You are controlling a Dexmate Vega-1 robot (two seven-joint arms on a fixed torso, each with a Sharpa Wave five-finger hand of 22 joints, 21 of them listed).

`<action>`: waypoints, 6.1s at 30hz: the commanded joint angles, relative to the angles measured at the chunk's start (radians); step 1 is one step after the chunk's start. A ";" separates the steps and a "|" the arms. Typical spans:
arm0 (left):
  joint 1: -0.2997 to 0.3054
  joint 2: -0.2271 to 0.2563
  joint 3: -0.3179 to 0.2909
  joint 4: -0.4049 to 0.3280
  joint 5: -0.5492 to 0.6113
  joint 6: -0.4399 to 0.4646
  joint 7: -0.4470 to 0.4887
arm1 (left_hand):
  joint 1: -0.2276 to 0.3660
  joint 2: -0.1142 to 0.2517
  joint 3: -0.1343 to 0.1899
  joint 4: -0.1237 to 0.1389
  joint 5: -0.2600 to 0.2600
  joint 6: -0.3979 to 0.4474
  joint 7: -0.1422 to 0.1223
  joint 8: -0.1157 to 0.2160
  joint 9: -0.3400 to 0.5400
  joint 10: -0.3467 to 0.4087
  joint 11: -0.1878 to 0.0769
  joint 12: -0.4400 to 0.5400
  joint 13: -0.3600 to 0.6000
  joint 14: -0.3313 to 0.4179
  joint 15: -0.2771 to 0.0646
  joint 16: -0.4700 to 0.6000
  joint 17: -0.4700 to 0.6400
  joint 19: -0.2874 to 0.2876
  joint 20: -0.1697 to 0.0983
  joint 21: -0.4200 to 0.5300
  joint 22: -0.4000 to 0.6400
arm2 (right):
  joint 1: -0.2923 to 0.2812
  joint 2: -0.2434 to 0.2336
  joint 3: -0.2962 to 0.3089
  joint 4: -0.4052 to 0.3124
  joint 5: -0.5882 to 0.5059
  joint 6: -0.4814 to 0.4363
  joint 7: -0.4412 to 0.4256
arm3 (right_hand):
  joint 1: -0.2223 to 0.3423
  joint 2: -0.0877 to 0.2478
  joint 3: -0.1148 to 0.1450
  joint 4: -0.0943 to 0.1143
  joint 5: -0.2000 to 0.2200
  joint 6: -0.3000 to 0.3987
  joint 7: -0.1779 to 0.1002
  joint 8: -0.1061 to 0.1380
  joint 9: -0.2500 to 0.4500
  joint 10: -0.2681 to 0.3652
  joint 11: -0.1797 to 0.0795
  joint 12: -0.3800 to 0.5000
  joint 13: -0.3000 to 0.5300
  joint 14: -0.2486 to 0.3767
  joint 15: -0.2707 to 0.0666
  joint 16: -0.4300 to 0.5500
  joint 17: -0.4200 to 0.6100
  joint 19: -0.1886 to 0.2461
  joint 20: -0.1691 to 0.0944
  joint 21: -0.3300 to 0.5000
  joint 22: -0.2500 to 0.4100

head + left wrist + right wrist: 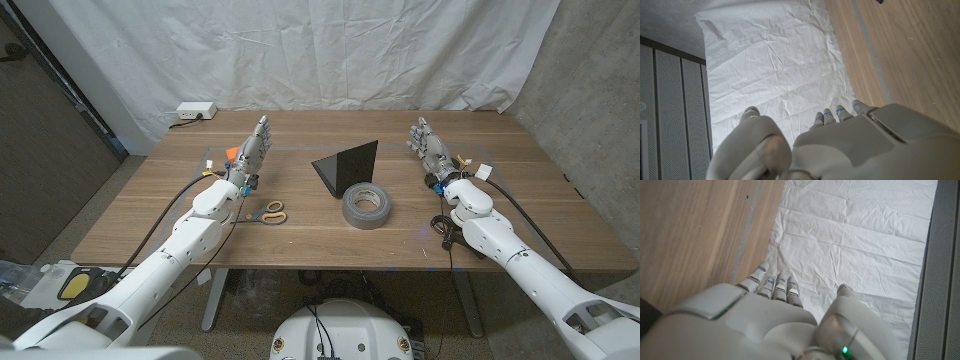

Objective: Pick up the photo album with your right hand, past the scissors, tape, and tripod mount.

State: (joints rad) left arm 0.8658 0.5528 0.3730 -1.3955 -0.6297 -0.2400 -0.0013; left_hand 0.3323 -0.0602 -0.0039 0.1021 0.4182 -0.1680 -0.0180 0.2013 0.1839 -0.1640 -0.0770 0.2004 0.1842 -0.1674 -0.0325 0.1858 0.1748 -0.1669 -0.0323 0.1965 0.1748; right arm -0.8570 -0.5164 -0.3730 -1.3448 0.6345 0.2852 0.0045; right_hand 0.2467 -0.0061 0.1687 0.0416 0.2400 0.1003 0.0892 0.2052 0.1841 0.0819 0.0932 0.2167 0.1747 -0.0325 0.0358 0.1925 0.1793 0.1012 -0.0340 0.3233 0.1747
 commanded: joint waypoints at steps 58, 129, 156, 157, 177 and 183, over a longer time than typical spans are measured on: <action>0.033 0.055 -0.026 -0.055 -0.020 0.012 -0.024 | 0.062 0.027 0.009 -0.019 0.008 0.007 -0.008 0.003 0.003 0.012 -0.011 0.007 0.002 -0.002 -0.015 0.002 0.005 0.000 -0.117 0.002 0.003 | -0.055 -0.067 0.014 -0.161 -0.097 0.131 0.016 | 0.051 0.019 0.012 -0.040 -0.014 0.016 -0.021 -0.004 0.004 0.065 -0.026 0.010 0.008 0.172 -0.020 0.031 0.012 0.149 -0.037 0.005 0.008; 0.113 0.106 -0.065 -0.155 -0.049 -0.003 -0.040 | 0.096 0.047 0.003 -0.029 0.003 0.038 0.004 0.005 0.004 0.040 0.004 0.010 0.002 0.031 0.002 0.006 0.006 0.021 -0.101 0.006 0.003 | -0.165 -0.136 0.046 -0.346 -0.292 0.247 -0.029 | 0.135 0.033 0.038 -0.101 -0.022 0.051 -0.041 0.002 0.005 0.111 -0.030 0.012 0.009 0.200 -0.024 0.013 0.009 0.153 -0.029 -0.029 0.007; 0.092 0.105 -0.044 -0.177 -0.021 0.029 -0.017 | 0.105 0.052 0.001 -0.032 0.001 0.040 0.004 0.004 0.004 0.044 0.001 0.008 0.002 0.036 0.003 0.006 0.007 0.022 -0.096 0.005 0.003 | -0.144 -0.155 0.045 -0.346 -0.336 0.263 -0.010 | 0.164 0.028 0.044 -0.124 -0.022 0.060 -0.050 0.002 0.005 0.117 -0.033 0.010 0.010 0.209 -0.027 0.011 0.010 0.162 -0.031 -0.037 0.008; 0.093 0.107 -0.044 -0.178 -0.019 0.031 -0.015 | 0.105 0.052 0.001 -0.032 0.001 0.041 0.004 0.004 0.004 0.044 0.001 0.008 0.002 0.036 0.003 0.006 0.007 0.022 -0.096 0.005 0.003 | -0.143 -0.157 0.045 -0.345 -0.338 0.266 -0.006 | 0.165 0.028 0.045 -0.124 -0.022 0.060 -0.050 0.002 0.005 0.117 -0.033 0.010 0.010 0.209 -0.027 0.011 0.010 0.162 -0.032 -0.037 0.008; 0.065 0.098 -0.031 -0.161 -0.010 0.043 -0.019 | 0.110 0.055 -0.002 -0.033 -0.001 0.041 0.005 0.002 0.004 0.043 0.002 0.006 0.002 0.037 0.004 0.005 0.007 0.021 -0.090 0.004 0.003 | -0.142 -0.193 0.053 -0.387 -0.401 0.263 -0.001 | 0.219 0.046 0.068 -0.154 -0.019 0.075 -0.058 0.004 0.006 0.125 -0.040 0.008 0.010 0.219 -0.030 0.009 0.010 0.173 -0.030 -0.045 0.008; 0.057 0.106 -0.030 -0.167 -0.006 0.052 -0.021 | 0.112 0.055 -0.004 -0.034 -0.002 0.042 0.006 0.002 0.004 0.043 0.001 0.006 0.002 0.038 0.005 0.005 0.007 0.020 -0.088 0.003 0.003 | -0.144 -0.193 0.056 -0.392 -0.415 0.261 -0.009 | 0.248 0.052 0.079 -0.171 -0.017 0.079 -0.068 0.004 0.006 0.129 -0.042 0.008 0.010 0.215 -0.033 0.005 0.010 0.174 -0.031 -0.049 0.009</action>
State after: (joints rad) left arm 0.9435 0.6557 0.3375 -1.5668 -0.6421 -0.1993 -0.0157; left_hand 0.4310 -0.0037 -0.0072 0.0709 0.4176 -0.1265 -0.0160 0.2070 0.1835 -0.1242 -0.0735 0.2069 0.1838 -0.1330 -0.0266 0.1857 0.1791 -0.1520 -0.0357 0.1965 0.1744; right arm -1.0005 -0.7001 -0.3222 -1.7229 0.2527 0.5493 0.0028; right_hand 0.4705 0.0431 0.2406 -0.1189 0.2165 0.1683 0.0285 0.2052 0.1888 0.2038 0.0536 0.2243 0.1790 0.1807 0.0055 0.2020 0.1859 0.2636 -0.0394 0.2806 0.1790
